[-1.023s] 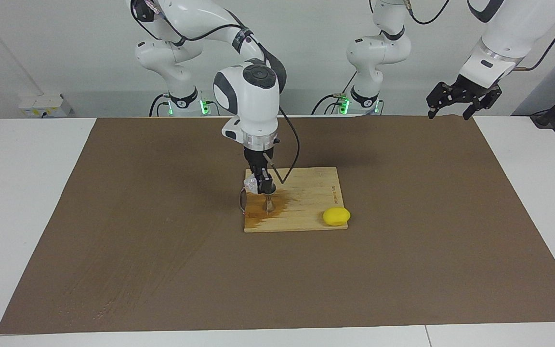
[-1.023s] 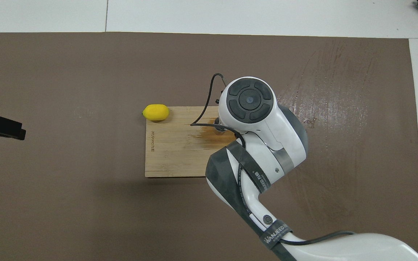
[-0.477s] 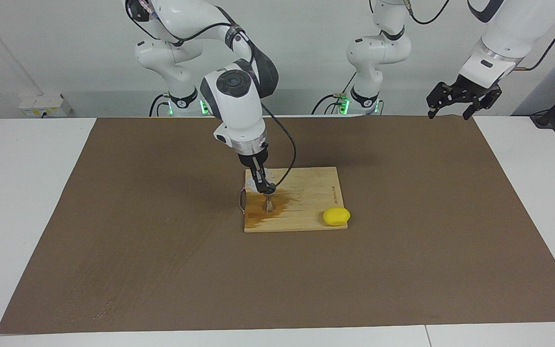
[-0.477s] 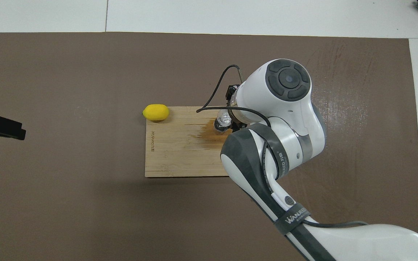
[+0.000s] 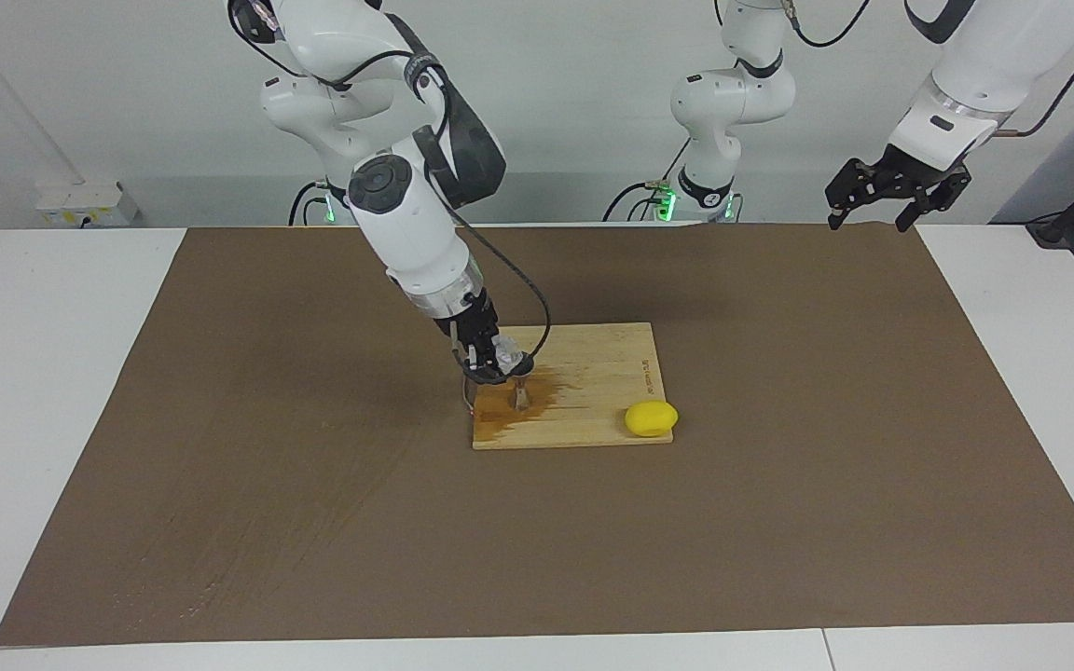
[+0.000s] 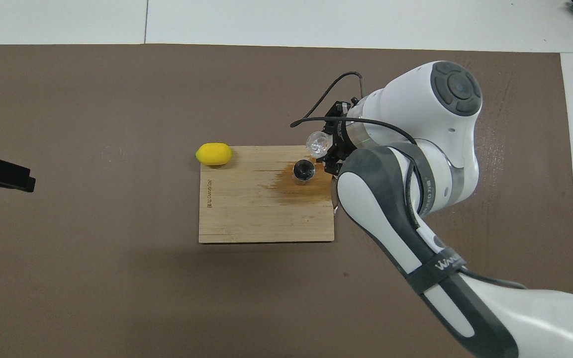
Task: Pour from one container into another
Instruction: 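Turn the glass cup upright and carry it back with the right gripper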
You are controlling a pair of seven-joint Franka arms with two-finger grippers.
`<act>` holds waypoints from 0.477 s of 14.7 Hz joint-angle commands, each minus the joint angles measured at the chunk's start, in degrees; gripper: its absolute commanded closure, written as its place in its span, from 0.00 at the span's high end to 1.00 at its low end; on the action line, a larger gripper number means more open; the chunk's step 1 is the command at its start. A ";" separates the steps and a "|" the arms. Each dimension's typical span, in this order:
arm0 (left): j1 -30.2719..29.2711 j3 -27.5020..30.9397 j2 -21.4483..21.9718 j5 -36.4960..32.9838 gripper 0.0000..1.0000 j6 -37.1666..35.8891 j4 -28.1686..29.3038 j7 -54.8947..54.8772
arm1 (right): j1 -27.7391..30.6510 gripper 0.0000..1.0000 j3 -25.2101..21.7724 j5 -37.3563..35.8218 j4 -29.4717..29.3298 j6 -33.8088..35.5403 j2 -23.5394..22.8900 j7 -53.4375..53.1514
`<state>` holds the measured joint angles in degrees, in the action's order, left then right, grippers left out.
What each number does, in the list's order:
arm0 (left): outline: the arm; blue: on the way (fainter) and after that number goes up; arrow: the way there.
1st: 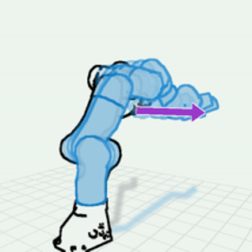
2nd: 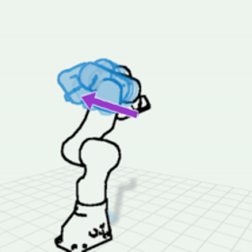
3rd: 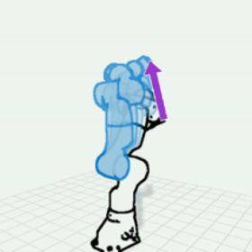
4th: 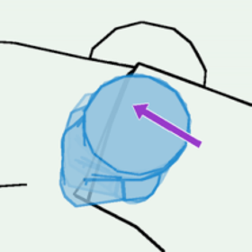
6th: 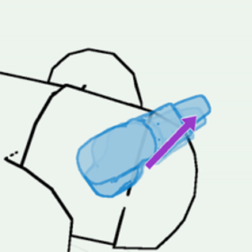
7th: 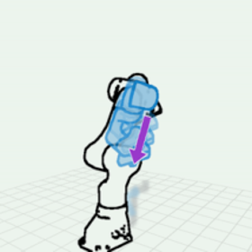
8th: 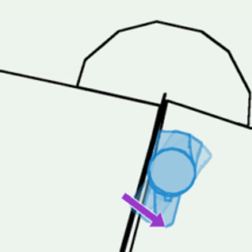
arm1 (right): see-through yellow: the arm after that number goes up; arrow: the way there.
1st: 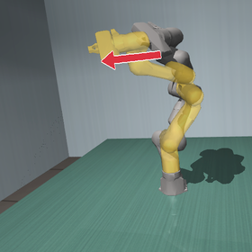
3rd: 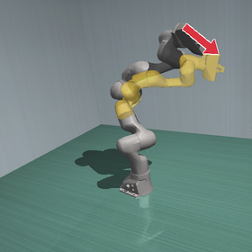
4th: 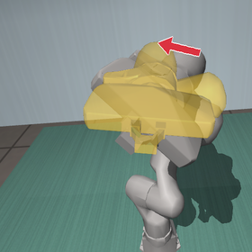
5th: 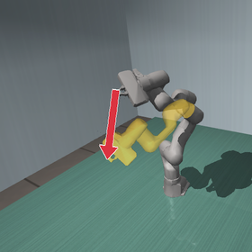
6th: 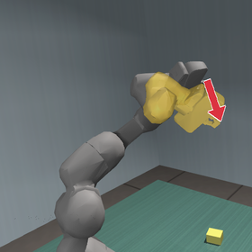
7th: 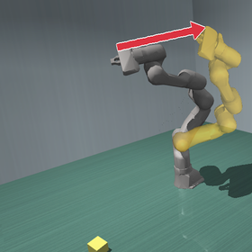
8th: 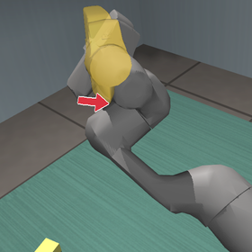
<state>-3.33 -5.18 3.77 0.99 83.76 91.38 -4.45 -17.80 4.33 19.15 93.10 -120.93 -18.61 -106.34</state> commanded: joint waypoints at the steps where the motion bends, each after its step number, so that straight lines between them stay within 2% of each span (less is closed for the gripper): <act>1: 0.26 0.17 0.54 -1.08 1.00 -0.35 0.55 -0.74 | 3.81 0.00 0.60 8.41 3.39 -6.14 0.42 2.62; 7: 0.26 0.17 0.54 -1.08 1.00 -0.44 0.55 -0.74 | 11.45 0.00 0.60 23.19 9.19 -6.96 1.56 13.59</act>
<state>-3.33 -5.18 3.77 0.99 83.76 91.38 -4.45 -9.38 4.05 37.82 98.80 -126.85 -18.71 -97.20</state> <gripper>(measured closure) 0.000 0.493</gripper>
